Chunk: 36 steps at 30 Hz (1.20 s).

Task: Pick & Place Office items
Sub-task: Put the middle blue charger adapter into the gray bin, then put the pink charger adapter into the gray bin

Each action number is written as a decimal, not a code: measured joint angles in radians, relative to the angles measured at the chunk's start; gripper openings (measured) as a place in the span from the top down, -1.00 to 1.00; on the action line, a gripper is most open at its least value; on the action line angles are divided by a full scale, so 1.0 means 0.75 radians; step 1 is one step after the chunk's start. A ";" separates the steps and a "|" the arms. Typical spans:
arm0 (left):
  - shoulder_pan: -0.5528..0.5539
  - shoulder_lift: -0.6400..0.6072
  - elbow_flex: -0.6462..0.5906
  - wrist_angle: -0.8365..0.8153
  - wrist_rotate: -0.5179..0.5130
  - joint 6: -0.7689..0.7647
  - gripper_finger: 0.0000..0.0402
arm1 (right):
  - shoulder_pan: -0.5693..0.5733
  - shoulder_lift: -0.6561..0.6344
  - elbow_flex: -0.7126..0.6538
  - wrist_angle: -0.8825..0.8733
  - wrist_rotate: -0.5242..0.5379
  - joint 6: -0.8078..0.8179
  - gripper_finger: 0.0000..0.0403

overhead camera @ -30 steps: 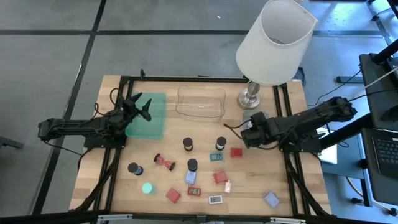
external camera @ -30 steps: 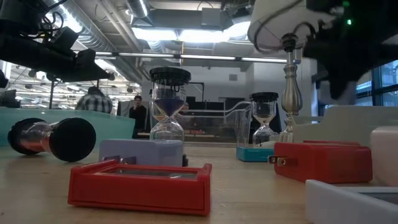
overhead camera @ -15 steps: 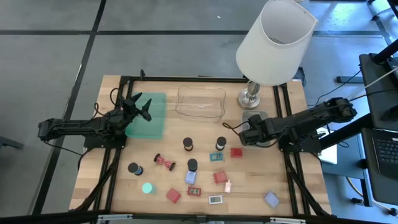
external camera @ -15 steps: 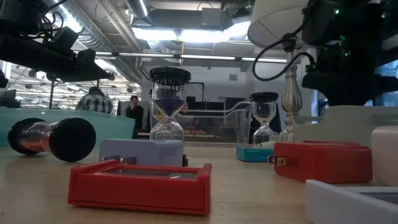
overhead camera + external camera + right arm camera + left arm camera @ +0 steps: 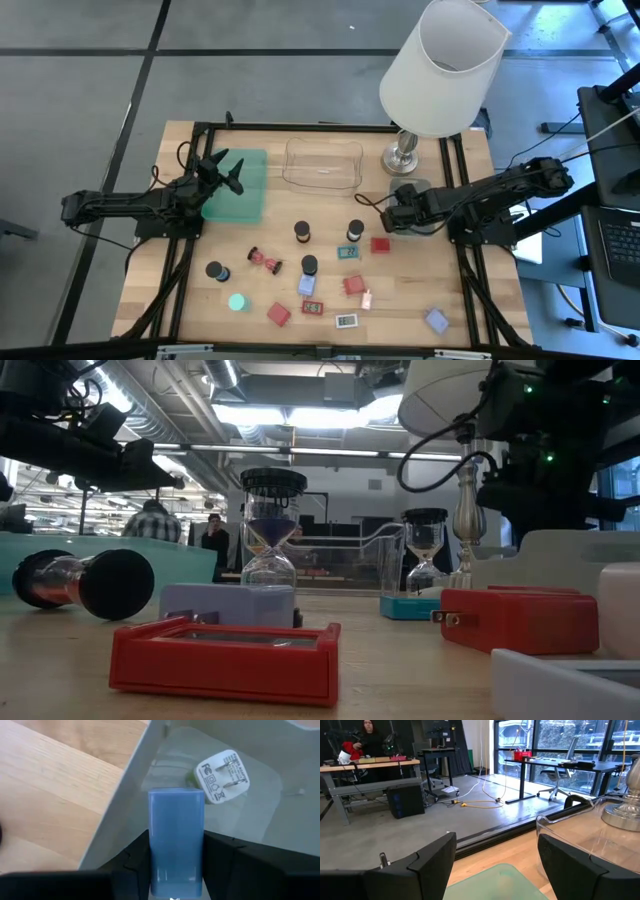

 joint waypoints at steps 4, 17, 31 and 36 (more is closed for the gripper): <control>0.000 0.000 0.000 0.000 0.000 0.000 -0.39 | 0.001 0.000 0.000 0.000 0.009 -0.001 0.28; 0.000 0.000 0.000 0.000 0.000 0.000 -0.39 | 0.001 -0.007 0.041 -0.091 0.002 -0.003 -0.07; 0.000 0.000 0.000 0.000 0.001 0.000 -0.39 | 0.177 -0.010 0.514 -0.181 0.069 -0.238 -0.09; 0.000 0.000 0.000 0.000 0.000 0.000 -0.39 | 0.343 -0.001 0.523 0.078 0.027 -0.233 -0.07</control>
